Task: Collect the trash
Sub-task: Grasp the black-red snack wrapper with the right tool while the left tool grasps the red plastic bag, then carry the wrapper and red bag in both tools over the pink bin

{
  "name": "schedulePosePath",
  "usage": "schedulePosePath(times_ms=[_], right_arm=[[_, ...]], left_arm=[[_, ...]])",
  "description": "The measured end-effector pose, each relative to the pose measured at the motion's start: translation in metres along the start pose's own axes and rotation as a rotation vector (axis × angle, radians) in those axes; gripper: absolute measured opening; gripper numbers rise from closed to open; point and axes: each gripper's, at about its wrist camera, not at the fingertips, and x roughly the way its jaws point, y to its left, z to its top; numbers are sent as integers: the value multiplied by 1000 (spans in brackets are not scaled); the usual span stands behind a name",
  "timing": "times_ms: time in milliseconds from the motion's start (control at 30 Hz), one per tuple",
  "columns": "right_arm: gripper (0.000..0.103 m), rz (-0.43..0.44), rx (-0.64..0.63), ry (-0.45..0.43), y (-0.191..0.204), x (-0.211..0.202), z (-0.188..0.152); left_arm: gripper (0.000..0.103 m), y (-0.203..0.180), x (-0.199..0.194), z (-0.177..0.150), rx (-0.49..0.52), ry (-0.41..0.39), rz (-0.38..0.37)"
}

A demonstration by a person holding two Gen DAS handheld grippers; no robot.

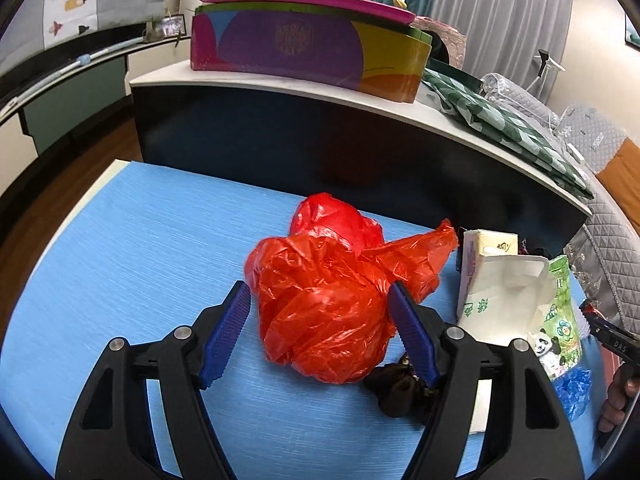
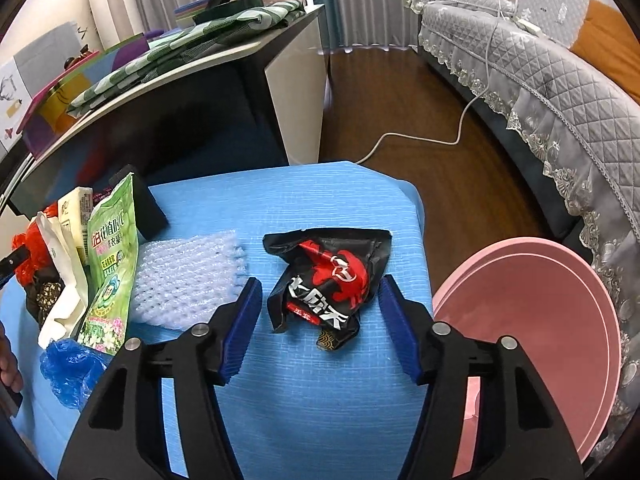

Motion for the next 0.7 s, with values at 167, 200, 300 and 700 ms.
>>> schedulePosePath(times_ms=[167,200,300,700], right_arm=[[49,5,-6,-3,0,-2,1],[49,6,-7,-5,0,-3,2],[48,6,-13,-30,1,-11,3],[48,8,-34,-135,0,-59,8]], left_arm=[[57,-6,1,0,17,6,-13],[52,-8,0,1,21,5,-11],[48,-10,-5,2,28,-8,-8],[44,-28,-48,13,54,-106,12]])
